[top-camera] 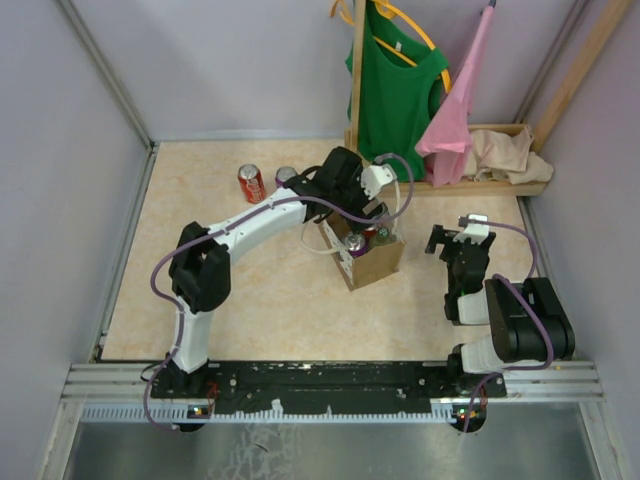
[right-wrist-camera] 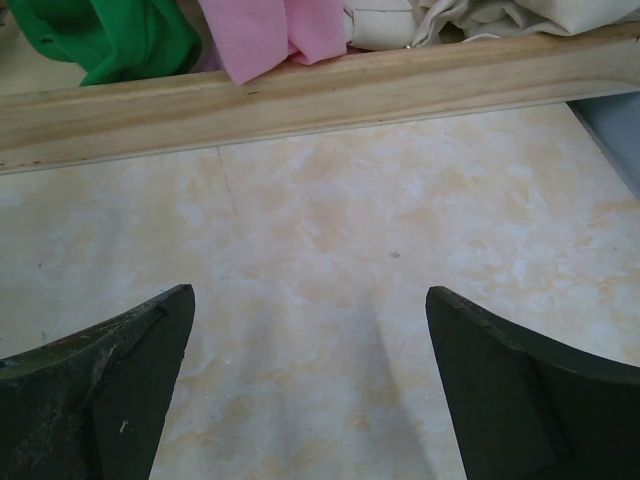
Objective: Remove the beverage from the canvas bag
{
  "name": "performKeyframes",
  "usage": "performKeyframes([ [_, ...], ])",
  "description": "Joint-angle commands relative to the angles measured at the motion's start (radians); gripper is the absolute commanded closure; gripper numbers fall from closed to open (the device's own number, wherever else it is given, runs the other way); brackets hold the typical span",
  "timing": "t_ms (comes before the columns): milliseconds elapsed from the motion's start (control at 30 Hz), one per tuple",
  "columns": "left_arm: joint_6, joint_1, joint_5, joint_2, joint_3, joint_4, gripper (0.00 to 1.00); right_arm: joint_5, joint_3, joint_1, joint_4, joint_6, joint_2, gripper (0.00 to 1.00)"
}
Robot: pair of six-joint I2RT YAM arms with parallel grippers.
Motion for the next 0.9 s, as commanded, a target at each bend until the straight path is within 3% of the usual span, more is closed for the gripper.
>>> performKeyframes([
  [0, -0.036, -0.009, -0.063, -0.021, 0.042, -0.036, 0.0, -0.001, 0.021, -0.001, 0.044, 0.008, 0.001, 0.01],
  [867, -0.098, -0.07, -0.083, 0.056, 0.109, -0.154, 0.0, 0.0, 0.02, -0.002, 0.044, 0.008, 0.001, 0.01],
])
